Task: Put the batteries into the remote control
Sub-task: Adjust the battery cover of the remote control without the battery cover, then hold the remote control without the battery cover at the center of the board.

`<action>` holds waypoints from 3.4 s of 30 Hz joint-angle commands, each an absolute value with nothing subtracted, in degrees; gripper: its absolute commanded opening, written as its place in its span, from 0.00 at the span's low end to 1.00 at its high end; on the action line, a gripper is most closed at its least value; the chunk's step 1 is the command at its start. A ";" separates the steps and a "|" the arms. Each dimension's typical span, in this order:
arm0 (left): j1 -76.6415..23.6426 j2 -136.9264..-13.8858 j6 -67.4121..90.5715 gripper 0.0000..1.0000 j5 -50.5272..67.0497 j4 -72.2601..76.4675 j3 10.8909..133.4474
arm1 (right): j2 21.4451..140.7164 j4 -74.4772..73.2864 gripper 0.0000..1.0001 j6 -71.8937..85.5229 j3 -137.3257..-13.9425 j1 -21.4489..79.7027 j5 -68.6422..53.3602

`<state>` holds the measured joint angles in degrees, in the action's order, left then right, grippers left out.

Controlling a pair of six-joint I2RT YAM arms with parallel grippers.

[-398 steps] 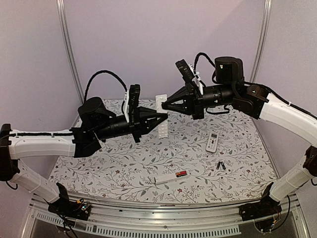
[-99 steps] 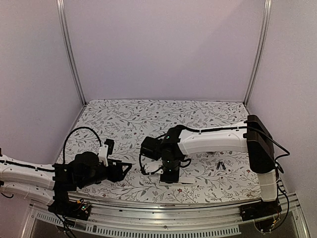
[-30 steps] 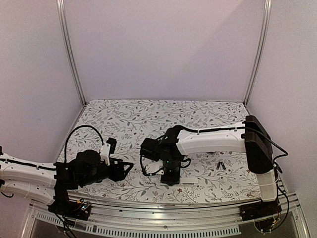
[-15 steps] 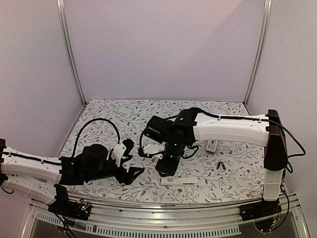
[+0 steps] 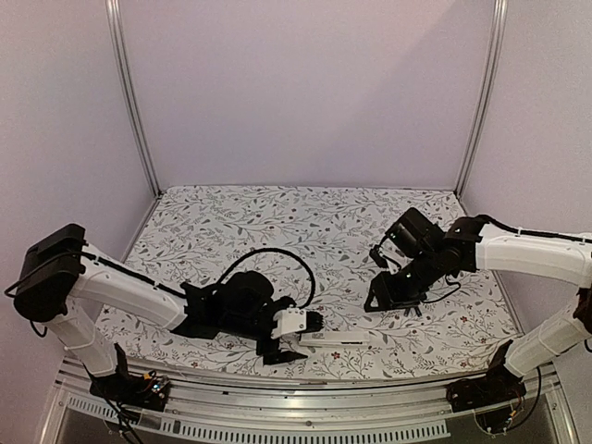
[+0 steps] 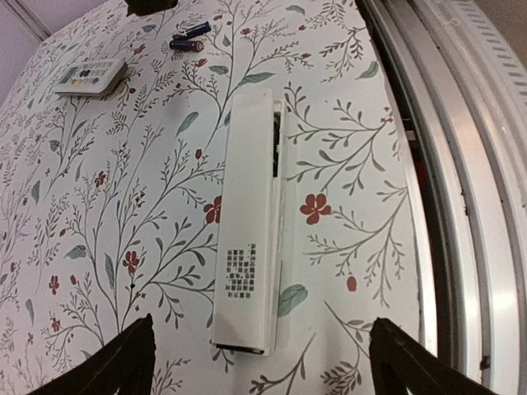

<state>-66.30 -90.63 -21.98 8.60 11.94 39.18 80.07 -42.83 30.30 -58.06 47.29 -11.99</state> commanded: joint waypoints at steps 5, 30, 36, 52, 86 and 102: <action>-66.97 -100.63 -28.21 0.89 10.06 15.85 45.55 | 77.85 -34.34 0.50 38.64 -49.41 46.39 -17.46; -66.54 -115.05 -27.50 0.63 15.06 10.57 59.81 | 77.06 -36.12 0.51 35.26 -47.43 43.12 -15.81; -66.55 -116.32 -27.35 0.51 14.64 9.85 61.26 | 77.49 -37.20 0.51 34.22 -48.36 42.73 -15.46; -66.64 -115.72 -27.33 0.31 13.29 9.10 60.99 | 78.13 -37.44 0.51 33.41 -48.96 42.55 -14.95; -62.54 -100.64 -23.76 0.77 10.16 0.97 46.66 | 80.85 -37.65 0.28 36.58 -45.09 42.19 -12.37; -60.91 -102.80 -23.17 0.62 9.44 6.92 44.04 | 84.90 -35.34 0.00 38.52 -41.66 43.47 -11.57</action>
<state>-61.36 -101.69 -22.57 10.07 7.05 44.88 83.37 -36.56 37.23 -42.37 42.76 -12.69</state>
